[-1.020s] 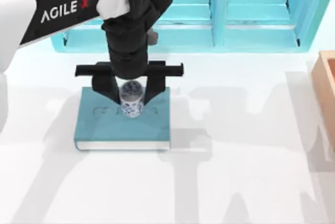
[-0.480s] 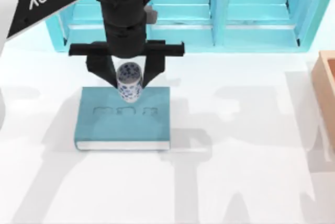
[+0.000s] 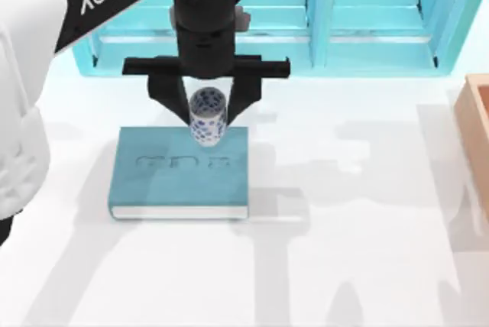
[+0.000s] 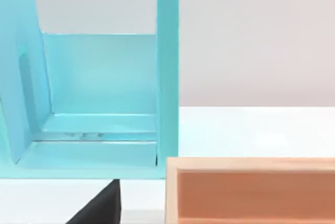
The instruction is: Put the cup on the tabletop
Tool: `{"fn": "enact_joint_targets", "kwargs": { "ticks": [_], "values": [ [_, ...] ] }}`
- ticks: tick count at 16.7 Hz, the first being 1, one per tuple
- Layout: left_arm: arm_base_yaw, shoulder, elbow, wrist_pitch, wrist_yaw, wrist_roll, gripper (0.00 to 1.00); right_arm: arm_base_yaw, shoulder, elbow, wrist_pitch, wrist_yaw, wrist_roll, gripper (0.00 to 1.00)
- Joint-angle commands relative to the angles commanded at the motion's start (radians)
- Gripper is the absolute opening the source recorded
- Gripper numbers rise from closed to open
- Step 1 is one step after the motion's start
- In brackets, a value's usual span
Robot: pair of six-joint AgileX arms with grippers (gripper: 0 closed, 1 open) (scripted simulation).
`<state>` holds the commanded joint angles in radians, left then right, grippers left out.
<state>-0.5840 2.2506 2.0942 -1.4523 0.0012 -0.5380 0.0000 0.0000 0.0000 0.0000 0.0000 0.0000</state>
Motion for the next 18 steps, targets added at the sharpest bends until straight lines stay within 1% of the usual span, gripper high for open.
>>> {"fn": "enact_joint_targets", "kwargs": {
  "ticks": [2,7,10,13,18],
  "values": [
    [-0.027,0.069,0.141,-0.062,0.003,-0.023,0.00,0.000,0.000,0.000,0.000,0.000,0.000,1.00],
    [-0.092,0.253,0.557,-0.234,0.010,-0.093,0.00,0.000,0.000,0.000,0.000,0.000,0.000,1.00],
    [-0.120,0.343,0.728,-0.320,0.014,-0.128,0.00,0.000,0.000,0.000,0.000,0.000,0.000,1.00],
    [-0.135,0.393,0.805,-0.369,0.016,-0.147,0.00,0.000,0.000,0.000,0.000,0.000,0.000,1.00],
    [-0.130,0.397,0.806,-0.368,0.016,-0.145,0.00,0.000,0.000,0.000,0.000,0.000,0.000,1.00]
  ]
}}
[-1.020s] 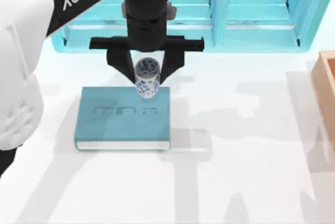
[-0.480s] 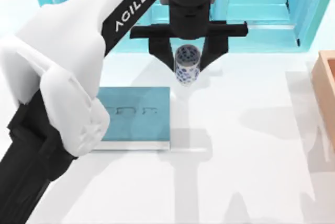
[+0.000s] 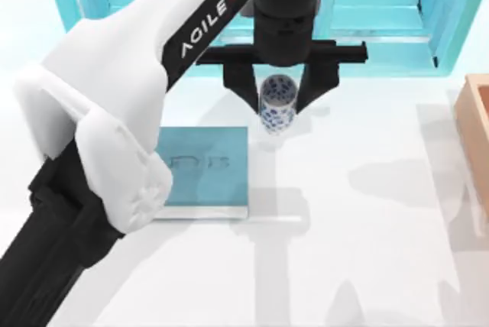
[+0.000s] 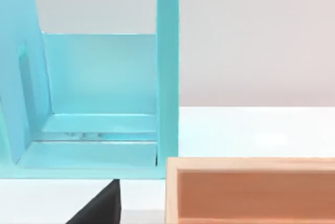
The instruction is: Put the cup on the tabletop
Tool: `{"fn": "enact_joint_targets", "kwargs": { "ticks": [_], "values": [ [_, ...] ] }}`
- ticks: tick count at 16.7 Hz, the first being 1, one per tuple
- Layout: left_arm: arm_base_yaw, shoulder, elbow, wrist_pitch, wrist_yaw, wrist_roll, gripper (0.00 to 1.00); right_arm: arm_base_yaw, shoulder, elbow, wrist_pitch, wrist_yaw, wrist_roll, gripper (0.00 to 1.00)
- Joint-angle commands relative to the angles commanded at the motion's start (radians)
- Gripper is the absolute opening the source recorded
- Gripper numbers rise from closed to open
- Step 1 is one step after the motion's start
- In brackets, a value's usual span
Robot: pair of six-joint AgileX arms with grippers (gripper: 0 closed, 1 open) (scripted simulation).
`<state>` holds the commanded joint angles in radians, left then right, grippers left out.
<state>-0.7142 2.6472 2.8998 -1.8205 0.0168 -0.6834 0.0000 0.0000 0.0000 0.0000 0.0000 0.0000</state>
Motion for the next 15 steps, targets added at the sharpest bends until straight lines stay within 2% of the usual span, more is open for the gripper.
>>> {"fn": "enact_joint_targets", "kwargs": {
  "ticks": [4,12,15],
  "values": [
    [0.005,-0.040,-0.105,0.077,-0.002,-0.003,0.00,0.000,0.000,0.000,0.000,0.000,0.000,1.00],
    [0.001,-0.170,-0.520,0.361,-0.003,-0.003,0.00,0.000,0.000,0.000,0.000,0.000,0.000,1.00],
    [-0.003,-0.197,-0.627,0.430,-0.002,-0.002,0.00,0.000,0.000,0.000,0.000,0.000,0.000,1.00]
  ]
}}
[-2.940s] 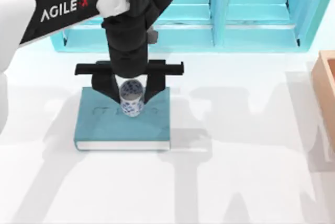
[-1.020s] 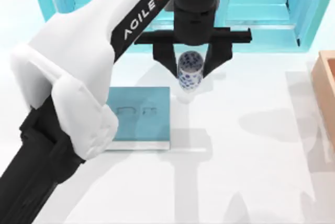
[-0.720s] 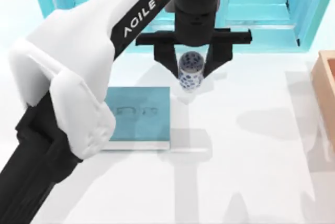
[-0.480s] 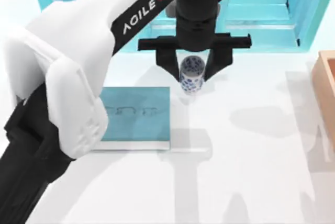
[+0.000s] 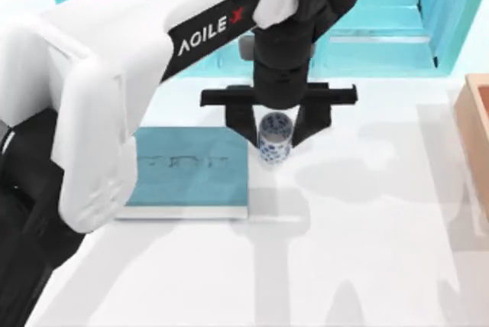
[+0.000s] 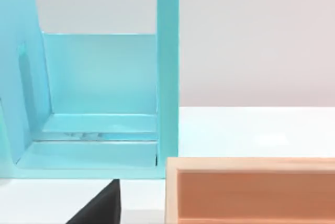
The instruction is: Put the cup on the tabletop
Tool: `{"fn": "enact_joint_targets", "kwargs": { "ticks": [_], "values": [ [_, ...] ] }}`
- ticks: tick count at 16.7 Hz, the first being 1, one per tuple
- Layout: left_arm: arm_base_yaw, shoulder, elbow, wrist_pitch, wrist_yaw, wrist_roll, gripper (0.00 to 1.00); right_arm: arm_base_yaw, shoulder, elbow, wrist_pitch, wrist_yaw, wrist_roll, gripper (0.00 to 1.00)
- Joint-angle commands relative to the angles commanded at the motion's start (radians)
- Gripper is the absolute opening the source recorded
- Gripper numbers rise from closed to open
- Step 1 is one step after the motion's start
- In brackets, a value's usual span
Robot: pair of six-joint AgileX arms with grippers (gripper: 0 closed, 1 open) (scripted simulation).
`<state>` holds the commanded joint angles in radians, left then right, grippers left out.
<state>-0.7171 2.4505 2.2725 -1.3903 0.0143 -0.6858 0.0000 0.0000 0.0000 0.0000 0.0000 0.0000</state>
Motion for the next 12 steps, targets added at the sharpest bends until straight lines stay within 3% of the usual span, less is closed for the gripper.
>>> {"fn": "enact_joint_targets", "kwargs": {
  "ticks": [5,12],
  "values": [
    [-0.001,-0.005,-0.020,0.014,0.000,0.000,0.00,0.000,0.000,0.000,0.000,0.000,0.000,1.00],
    [-0.001,-0.005,-0.020,0.014,0.000,0.000,0.53,0.000,0.000,0.000,0.000,0.000,0.000,1.00]
  ]
}}
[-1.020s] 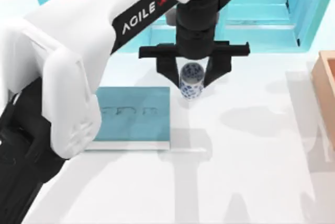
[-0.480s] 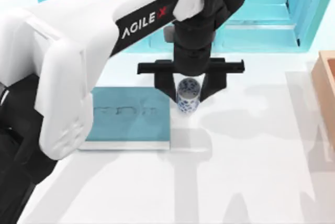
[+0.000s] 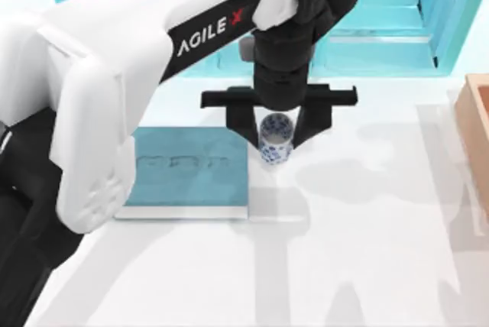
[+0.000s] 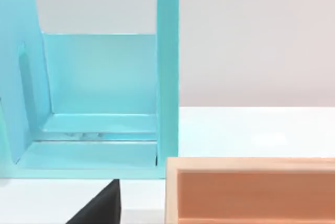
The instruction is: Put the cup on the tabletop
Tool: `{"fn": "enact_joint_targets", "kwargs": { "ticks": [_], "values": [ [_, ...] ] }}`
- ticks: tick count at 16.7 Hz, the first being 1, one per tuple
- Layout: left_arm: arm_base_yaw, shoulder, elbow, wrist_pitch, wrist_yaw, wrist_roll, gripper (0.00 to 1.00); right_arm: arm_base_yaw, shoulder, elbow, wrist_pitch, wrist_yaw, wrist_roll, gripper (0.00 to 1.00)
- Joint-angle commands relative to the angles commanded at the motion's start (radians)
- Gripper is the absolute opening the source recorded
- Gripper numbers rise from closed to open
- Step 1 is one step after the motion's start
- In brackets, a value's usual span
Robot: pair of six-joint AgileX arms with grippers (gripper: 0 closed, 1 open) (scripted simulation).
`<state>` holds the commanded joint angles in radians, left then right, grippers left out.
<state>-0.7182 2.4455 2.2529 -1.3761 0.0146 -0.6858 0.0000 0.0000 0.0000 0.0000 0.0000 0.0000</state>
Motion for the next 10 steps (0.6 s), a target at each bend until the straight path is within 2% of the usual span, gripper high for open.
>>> {"fn": "enact_joint_targets", "kwargs": {
  "ticks": [6,10],
  "values": [
    [0.000,0.000,0.000,0.000,0.000,0.000,0.98,0.000,0.000,0.000,0.000,0.000,0.000,1.00],
    [0.000,0.000,0.000,0.000,0.000,0.000,1.00,0.000,0.000,0.000,0.000,0.000,0.000,1.00]
  ]
}}
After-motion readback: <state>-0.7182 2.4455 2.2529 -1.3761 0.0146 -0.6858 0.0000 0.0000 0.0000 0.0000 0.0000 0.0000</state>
